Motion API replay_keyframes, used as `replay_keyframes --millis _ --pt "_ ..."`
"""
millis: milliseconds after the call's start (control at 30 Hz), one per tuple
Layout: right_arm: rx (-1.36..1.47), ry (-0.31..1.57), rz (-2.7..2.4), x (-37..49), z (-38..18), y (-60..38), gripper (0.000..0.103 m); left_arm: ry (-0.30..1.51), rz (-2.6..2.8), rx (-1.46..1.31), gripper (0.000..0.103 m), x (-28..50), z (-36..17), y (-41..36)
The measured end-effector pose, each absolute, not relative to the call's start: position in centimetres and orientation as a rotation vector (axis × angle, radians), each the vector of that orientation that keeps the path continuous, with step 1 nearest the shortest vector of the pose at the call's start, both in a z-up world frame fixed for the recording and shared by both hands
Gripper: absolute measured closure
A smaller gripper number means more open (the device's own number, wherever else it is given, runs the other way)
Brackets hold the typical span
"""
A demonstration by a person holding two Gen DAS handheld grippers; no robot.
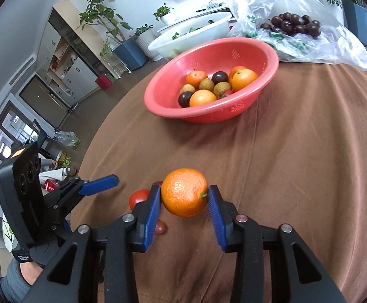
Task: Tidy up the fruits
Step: 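Grasp the orange with the right tool while the left tool approaches the red tomato, then grasp the red tomato with the left tool while the right tool holds the orange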
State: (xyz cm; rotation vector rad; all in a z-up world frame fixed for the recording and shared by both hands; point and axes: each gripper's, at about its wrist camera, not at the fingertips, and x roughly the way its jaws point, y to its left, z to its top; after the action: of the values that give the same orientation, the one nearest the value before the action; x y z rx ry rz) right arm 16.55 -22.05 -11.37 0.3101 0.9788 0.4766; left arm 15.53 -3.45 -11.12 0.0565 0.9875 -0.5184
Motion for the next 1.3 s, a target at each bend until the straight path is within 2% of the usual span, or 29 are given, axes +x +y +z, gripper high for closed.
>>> replay_keyframes --millis 33,233,367,433,700,1300 --pt "0.312 0.979 0.476 16.5 -11.4 -22.1 0.062 1.0 -0.524 0.044 0.034 15.7 -11.3 -3.5" --pt "0.321 0.983 0.48 16.6 -11.6 -22.5 0.062 1.031 -0.553 0.0 0.049 16.3 -11.4 -3.6" --pt "0.324 0.983 0.479 16.5 -11.7 -22.5 0.062 1.051 -0.563 -0.029 0.054 16.7 -11.5 -3.6" --pt "0.325 0.982 0.479 16.5 -11.7 -22.5 0.062 1.07 -0.588 -0.063 0.066 16.9 -11.6 -3.5" --pt "0.333 0.981 0.476 16.4 -11.8 -22.7 0.062 1.08 -0.591 -0.069 0.071 17.0 -11.5 -3.5" --pt "0.341 0.971 0.477 16.4 -11.3 -22.8 0.062 1.029 -0.592 -0.043 0.071 15.3 -10.6 -2.6"
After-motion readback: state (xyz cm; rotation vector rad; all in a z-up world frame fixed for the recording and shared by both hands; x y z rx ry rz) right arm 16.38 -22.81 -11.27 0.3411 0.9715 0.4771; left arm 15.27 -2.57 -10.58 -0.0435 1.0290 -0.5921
